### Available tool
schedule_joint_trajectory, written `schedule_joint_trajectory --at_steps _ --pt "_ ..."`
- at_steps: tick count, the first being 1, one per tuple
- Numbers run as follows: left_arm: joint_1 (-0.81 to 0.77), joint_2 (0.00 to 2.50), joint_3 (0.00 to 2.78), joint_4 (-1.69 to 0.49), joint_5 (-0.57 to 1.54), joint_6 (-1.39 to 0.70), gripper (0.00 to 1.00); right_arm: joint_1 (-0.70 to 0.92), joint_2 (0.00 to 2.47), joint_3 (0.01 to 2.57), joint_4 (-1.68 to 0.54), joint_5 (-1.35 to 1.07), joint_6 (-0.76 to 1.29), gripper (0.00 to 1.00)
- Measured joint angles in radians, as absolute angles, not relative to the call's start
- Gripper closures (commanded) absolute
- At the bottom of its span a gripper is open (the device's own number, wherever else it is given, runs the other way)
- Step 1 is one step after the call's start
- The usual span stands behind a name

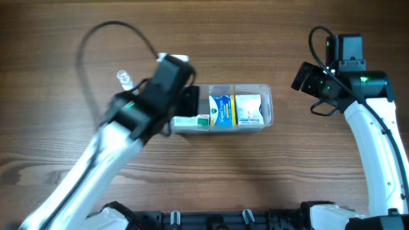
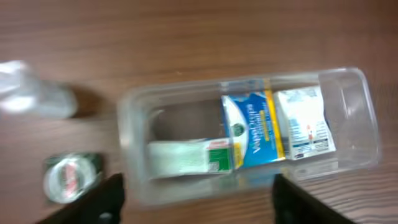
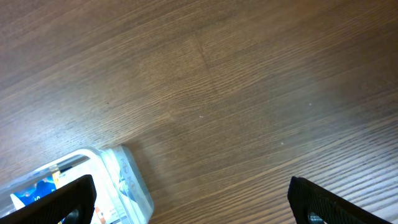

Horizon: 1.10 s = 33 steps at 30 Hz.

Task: Pack container
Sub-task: 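Move the left gripper to the green Zam-Buk box and grasp it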

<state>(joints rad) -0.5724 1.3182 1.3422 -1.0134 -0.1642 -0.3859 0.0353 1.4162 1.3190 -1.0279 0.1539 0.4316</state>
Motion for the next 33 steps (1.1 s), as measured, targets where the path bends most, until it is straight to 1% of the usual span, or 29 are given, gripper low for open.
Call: schedule_joint_trajectory --at_steps 2,5,8,11,14,16,19,23,26,27,28,29,32,33 --pt "-0.548 1.264 1.349 -1.126 -0.213 -0.419 0.21 0.035 1.416 1.319 -1.028 0.154 0.432 0.00" --pt "-0.480 1.251 1.343 -1.270 -0.258 -0.472 0.21 0.035 1.416 1.319 -1.028 0.154 0.432 0.00" --pt "-0.429 1.268 1.293 -1.294 -0.275 -0.517 0.17 0.036 1.416 1.319 -1.028 0.154 0.431 0.00" --pt "-0.393 1.273 1.206 -1.250 -0.281 -0.565 0.12 0.035 1.416 1.319 -1.028 0.154 0.431 0.00" --pt "-0.350 1.275 1.097 -1.135 -0.287 -0.597 0.03 0.036 1.416 1.319 -1.028 0.154 0.432 0.00" --pt "-0.323 1.277 1.037 -1.085 -0.288 -0.607 0.01 0.035 1.416 1.319 -1.028 0.154 0.432 0.00" --pt "-0.277 1.278 0.969 -1.004 -0.287 -0.609 0.00 0.035 1.416 1.319 -1.028 0.154 0.431 0.00" --pt "-0.200 1.279 0.891 -0.831 -0.216 -0.522 0.00 0.035 1.416 1.319 -1.028 0.154 0.432 0.00" --pt "-0.161 1.299 0.846 -0.744 -0.157 -0.458 0.02 0.036 1.416 1.319 -1.028 0.154 0.432 0.00" --pt "-0.155 1.312 0.838 -0.728 -0.145 -0.441 0.05 0.035 1.416 1.319 -1.028 0.154 0.432 0.00" --pt "-0.150 1.329 0.830 -0.712 -0.130 -0.408 0.11 0.035 1.416 1.319 -1.028 0.154 0.432 0.00" --pt "-0.148 1.348 0.825 -0.696 -0.117 -0.374 0.18 0.036 1.416 1.319 -1.028 0.154 0.432 0.00" --pt "-0.149 1.405 0.822 -0.668 -0.088 -0.262 0.27 0.035 1.416 1.319 -1.028 0.154 0.432 0.00" --pt "-0.148 1.425 0.822 -0.661 -0.082 -0.229 0.25 0.035 1.416 1.319 -1.028 0.154 0.432 0.00"
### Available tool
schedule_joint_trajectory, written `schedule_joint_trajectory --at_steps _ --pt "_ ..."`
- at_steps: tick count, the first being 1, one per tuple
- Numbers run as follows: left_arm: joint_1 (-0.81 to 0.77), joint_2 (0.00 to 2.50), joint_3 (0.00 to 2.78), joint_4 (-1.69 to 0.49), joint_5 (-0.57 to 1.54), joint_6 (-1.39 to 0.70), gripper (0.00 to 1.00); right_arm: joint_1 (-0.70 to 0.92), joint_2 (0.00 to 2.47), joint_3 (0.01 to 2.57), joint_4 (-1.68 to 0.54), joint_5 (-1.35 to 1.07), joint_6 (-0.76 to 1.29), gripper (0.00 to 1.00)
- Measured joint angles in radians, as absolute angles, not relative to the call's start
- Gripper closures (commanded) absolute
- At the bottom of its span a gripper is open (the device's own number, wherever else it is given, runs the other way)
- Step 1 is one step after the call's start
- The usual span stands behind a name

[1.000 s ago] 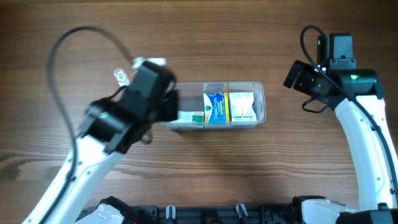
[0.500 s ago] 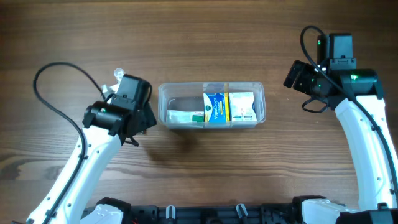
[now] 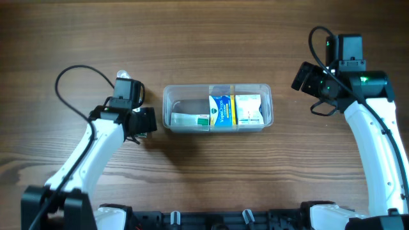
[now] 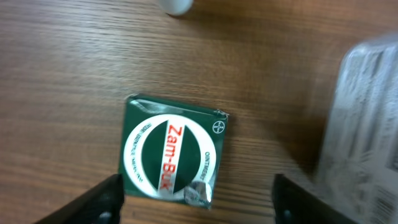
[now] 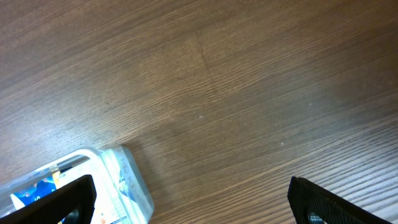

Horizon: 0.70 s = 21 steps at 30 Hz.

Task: Pack container
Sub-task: 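Move the left gripper to the green Zam-Buk box and grasp it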

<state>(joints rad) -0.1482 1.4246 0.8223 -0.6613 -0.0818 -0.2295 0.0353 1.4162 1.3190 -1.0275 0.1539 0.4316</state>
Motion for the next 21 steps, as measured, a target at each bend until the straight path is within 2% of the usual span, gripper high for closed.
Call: schedule_joint_trajectory --at_steps 7,9,17,21 --pt "-0.149 1.569 0.822 -0.620 -0.077 -0.115 0.25 0.036 1.416 1.319 -1.028 0.154 0.431 0.00" --pt "-0.149 1.573 0.822 -0.616 -0.081 -0.109 0.23 0.036 1.416 1.319 -1.028 0.154 0.431 0.00" --pt "-0.149 1.573 0.822 -0.614 -0.104 -0.105 0.29 0.036 1.416 1.319 -1.028 0.154 0.432 0.00" --pt "-0.163 1.559 0.822 -0.646 -0.107 -0.105 0.28 0.036 1.416 1.319 -1.028 0.154 0.431 0.00"
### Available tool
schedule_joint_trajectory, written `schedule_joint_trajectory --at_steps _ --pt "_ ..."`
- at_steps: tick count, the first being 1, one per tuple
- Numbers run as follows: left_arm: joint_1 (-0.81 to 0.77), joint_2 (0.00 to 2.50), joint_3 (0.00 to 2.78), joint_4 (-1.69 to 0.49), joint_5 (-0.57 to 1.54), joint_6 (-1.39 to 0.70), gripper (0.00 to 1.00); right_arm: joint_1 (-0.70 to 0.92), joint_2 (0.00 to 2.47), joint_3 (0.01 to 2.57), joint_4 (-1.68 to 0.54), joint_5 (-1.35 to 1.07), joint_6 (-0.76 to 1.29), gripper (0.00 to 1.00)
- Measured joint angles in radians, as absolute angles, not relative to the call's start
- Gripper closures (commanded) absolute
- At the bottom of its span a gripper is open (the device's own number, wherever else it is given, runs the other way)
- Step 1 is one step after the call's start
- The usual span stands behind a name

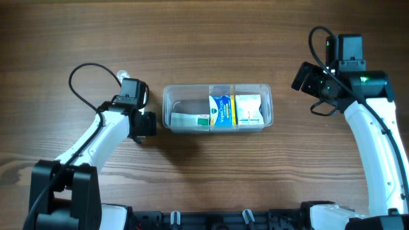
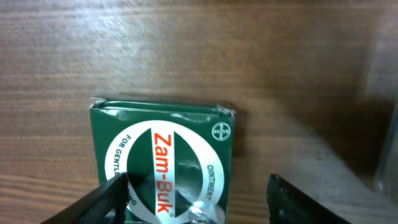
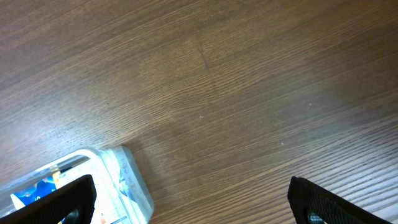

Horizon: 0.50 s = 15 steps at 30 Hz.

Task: Pack container
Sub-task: 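Move the left gripper to the green Zam-Buk box and grasp it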

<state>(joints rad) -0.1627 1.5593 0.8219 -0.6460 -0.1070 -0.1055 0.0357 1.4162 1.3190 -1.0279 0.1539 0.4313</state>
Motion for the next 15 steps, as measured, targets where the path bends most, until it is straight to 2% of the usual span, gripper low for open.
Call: schedule_joint_trajectory --at_steps 5,15 --pt "-0.192 1.485 0.819 -0.680 -0.114 -0.106 0.21 0.035 1.416 1.319 -1.028 0.154 0.431 0.00" --pt "-0.193 1.487 0.819 -0.661 -0.191 -0.126 0.21 0.035 1.416 1.319 -1.028 0.154 0.432 0.00"
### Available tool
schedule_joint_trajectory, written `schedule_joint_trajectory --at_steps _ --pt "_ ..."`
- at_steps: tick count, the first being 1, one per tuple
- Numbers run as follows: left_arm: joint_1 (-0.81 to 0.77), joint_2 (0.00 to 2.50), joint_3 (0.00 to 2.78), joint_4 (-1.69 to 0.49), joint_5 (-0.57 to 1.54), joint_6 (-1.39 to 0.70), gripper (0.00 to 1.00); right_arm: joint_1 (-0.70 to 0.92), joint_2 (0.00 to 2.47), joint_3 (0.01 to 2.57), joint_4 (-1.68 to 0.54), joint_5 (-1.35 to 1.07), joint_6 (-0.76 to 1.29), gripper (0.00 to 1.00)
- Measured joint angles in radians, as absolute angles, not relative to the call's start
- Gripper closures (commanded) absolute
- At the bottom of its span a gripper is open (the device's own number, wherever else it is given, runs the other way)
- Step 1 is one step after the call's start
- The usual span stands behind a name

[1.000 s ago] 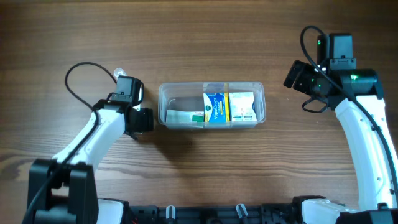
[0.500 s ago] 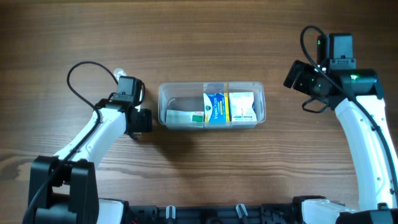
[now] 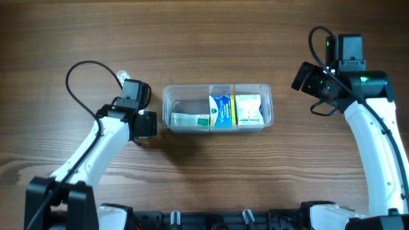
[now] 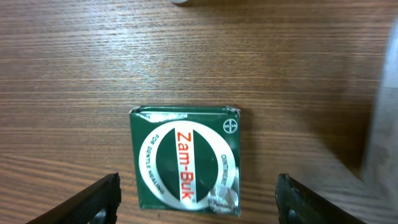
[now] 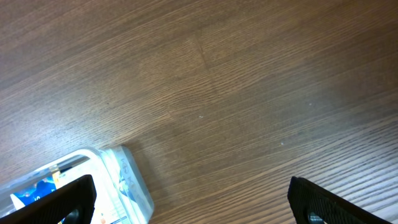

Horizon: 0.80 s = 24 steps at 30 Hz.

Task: Pack container
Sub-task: 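Move the left gripper to the green Zam-Buk box and grasp it, then lower the Zam-Buk box into the container's middle and release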

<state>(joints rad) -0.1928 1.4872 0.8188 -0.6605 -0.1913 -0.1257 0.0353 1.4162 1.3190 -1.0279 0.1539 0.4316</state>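
A clear plastic container (image 3: 167, 102) lies mid-table holding a green-and-white box (image 3: 190, 121), a blue box (image 3: 221, 111) and a white box (image 3: 249, 110). A green Zam-Buk packet (image 4: 185, 162) lies flat on the wood just left of the container; in the overhead view the left wrist hides it. My left gripper (image 4: 196, 202) hovers open above the packet, one finger on each side, not touching. My right gripper (image 5: 193, 202) is open at the far right, above bare wood, with the container's corner (image 5: 127, 180) at the lower left of its view.
A small clear vial (image 3: 123, 76) lies on the wood behind the left wrist; its white end (image 4: 180, 2) shows at the top edge of the left wrist view. The left arm's black cable (image 3: 80, 70) loops over the table's left part.
My left gripper has drawn back from the Zam-Buk packet, which now shows whole and smaller in the wrist view. The jaws stay open. The right arm has not moved.
My left gripper was open over the container's left end. It then stood over the Zam-Buk packet left of the container, then closer down on it, and now a little higher again. The packet has not moved, and the right arm stayed still throughout.
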Motion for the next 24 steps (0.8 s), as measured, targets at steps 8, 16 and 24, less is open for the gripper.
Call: schedule_joint_trajectory --at_steps 8,16,24 --pt "-0.193 1.595 0.812 -0.619 -0.224 -0.158 0.20 0.035 1.416 1.319 -1.028 0.154 0.432 0.00" --pt "-0.193 1.609 0.810 -0.580 -0.208 -0.187 0.29 0.035 1.416 1.319 -1.028 0.154 0.432 0.00" --pt "-0.192 1.608 0.811 -0.591 -0.133 -0.184 0.47 0.036 1.416 1.319 -1.028 0.154 0.431 0.00"
